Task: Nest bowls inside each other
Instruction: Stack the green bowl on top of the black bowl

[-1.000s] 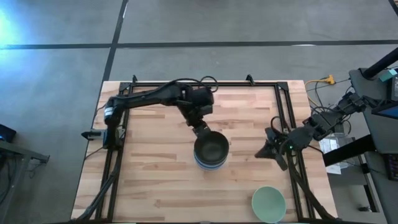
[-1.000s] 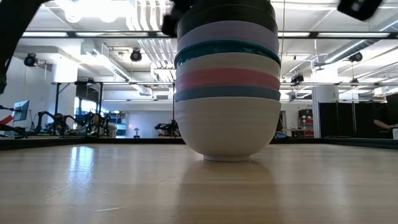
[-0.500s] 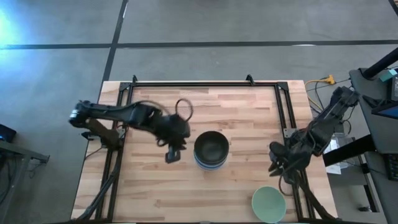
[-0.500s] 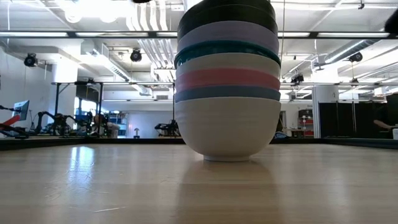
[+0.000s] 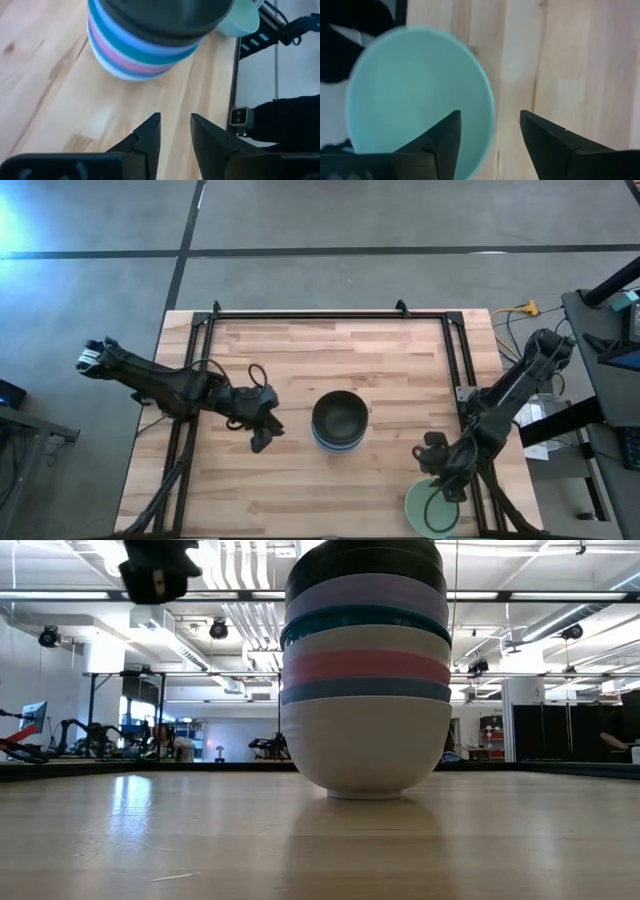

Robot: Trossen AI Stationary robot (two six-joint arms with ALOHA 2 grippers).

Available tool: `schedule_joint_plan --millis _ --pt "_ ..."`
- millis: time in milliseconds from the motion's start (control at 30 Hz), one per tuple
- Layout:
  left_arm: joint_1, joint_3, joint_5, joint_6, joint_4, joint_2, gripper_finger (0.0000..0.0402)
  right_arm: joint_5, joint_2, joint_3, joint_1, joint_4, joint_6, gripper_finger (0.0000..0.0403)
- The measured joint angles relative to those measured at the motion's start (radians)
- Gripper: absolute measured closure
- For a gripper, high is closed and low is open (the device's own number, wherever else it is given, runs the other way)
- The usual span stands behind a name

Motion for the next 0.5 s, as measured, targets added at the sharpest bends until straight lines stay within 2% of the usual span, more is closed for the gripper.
schedule_joint_plan --millis 267,367,500 --pt "-0.01 -0.122 -0.002 -0.029 0.012 -0.099 0.0311 -0.051 0.185 0.0 0.002 0.022 -0.008 0.0227" --pt "-0.01 -0.151 -0.004 -0.029 0.016 -0.129 0.0311 -0.104 0.232 0.0 -0.003 0.03 -0.008 0.0271" --pt "-0.01 -0.176 -0.01 -0.002 0.01 -0.146 0.0311 -0.16 0.234 0.0 -0.015 0.035 -0.008 0.0363"
